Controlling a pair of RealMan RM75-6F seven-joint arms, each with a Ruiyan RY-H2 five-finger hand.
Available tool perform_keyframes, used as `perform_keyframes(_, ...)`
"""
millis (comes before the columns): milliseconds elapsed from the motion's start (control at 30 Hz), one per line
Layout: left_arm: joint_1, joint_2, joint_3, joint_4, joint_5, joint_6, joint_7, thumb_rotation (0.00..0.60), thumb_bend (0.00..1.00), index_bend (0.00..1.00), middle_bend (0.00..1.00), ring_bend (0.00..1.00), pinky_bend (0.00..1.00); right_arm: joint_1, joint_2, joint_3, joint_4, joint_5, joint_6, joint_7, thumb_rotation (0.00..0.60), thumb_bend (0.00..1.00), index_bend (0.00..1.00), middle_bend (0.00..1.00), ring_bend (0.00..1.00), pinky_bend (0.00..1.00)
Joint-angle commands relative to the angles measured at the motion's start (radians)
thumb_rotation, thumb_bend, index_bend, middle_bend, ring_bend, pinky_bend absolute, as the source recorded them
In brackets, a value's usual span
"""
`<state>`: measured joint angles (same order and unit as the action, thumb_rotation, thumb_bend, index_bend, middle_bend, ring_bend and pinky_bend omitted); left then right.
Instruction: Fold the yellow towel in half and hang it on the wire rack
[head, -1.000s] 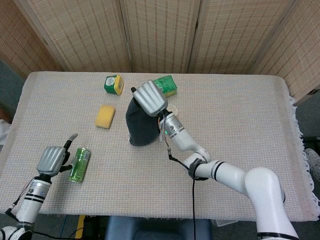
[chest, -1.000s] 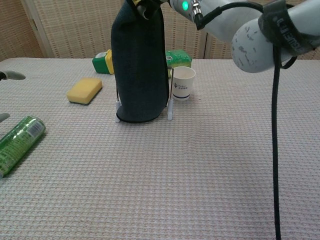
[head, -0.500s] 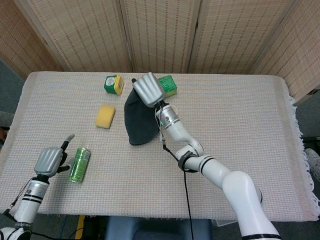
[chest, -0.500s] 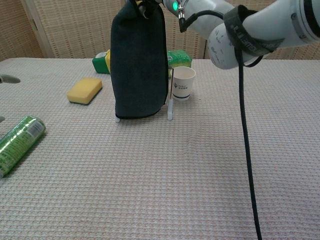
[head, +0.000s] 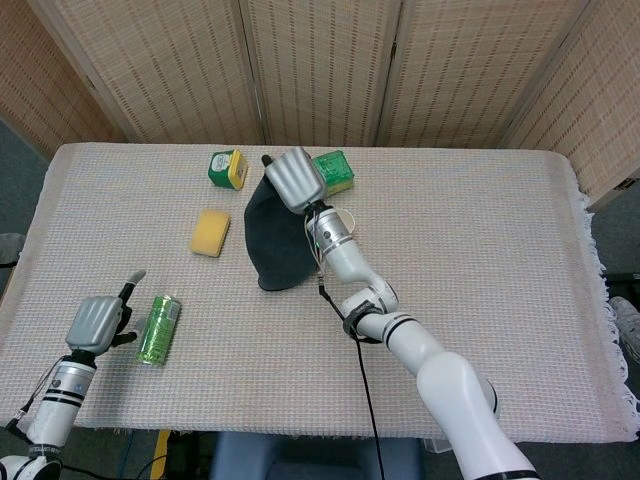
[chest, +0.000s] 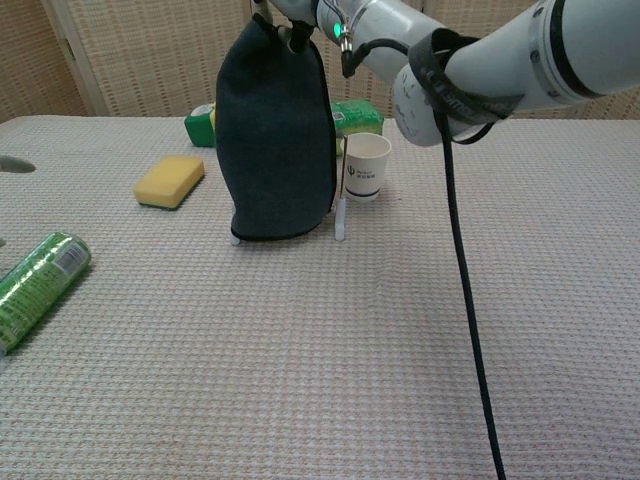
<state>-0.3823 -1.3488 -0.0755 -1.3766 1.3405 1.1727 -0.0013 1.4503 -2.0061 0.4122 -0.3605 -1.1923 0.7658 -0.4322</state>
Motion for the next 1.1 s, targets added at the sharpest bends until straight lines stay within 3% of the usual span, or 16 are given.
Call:
perform_keyframes(33,0.001,0.0,0.0,0.002,0.001,0.0,-0.002,0.6,0.44,0.09,0.92,0.89,0.93,0.005,-0.005,0.008,0.007,0.013,-0.011,0.0,0.6,0.51,0.01,0.92,1.0,1.0)
perform_keyframes(233,0.001,0.001,-0.004,0.003,0.007,0.004,-0.003,0.6,0.44,0.09,0.92,0.89,0.93,-0.013,0.011,0.003,-0.02,0.013,0.014,0.019,0.6,0.5,0.0,0.92,1.0,1.0)
perform_keyframes(367,0.004,0.003,-0.009,0.001,0.007,0.01,-0.013,0.6,0.44,0.09,0.92,0.89,0.93,-0.072,0.053,-0.007,-0.123,0.008,0.069,0.051,0.6,0.5,0.0,0.91,0.99,1.0)
perform_keyframes(500,0.009,0.006,-0.012,0.008,0.001,0.012,-0.019,0.6,0.44,0.09,0.88,0.84,0.9,-0.171,0.137,-0.04,-0.307,-0.01,0.149,0.042,0.6,0.5,0.0,0.89,0.97,1.0)
perform_keyframes(633,0.014,0.016,-0.018,-0.001,-0.001,0.022,-0.022,0.6,0.44,0.09,0.8,0.76,0.86,-0.292,0.26,-0.075,-0.563,-0.005,0.222,-0.017,0.6,0.49,0.01,0.87,0.94,1.0)
perform_keyframes(833,0.027,0.047,-0.023,-0.038,-0.003,0.046,0.008,0.6,0.44,0.09,0.68,0.62,0.7,-0.459,0.437,-0.13,-0.892,0.007,0.334,-0.087,0.6,0.45,0.01,0.82,0.89,1.0)
perform_keyframes(1000,0.044,0.078,-0.023,-0.088,-0.012,0.063,0.023,0.6,0.39,0.09,0.57,0.5,0.56,-0.591,0.552,-0.189,-1.078,0.02,0.408,-0.087,0.6,0.45,0.01,0.76,0.82,1.0)
perform_keyframes(1100,0.058,0.088,-0.023,-0.107,-0.01,0.086,0.026,0.6,0.38,0.1,0.52,0.47,0.51,-0.665,0.615,-0.233,-1.155,0.014,0.443,-0.067,0.6,0.45,0.01,0.71,0.76,0.95)
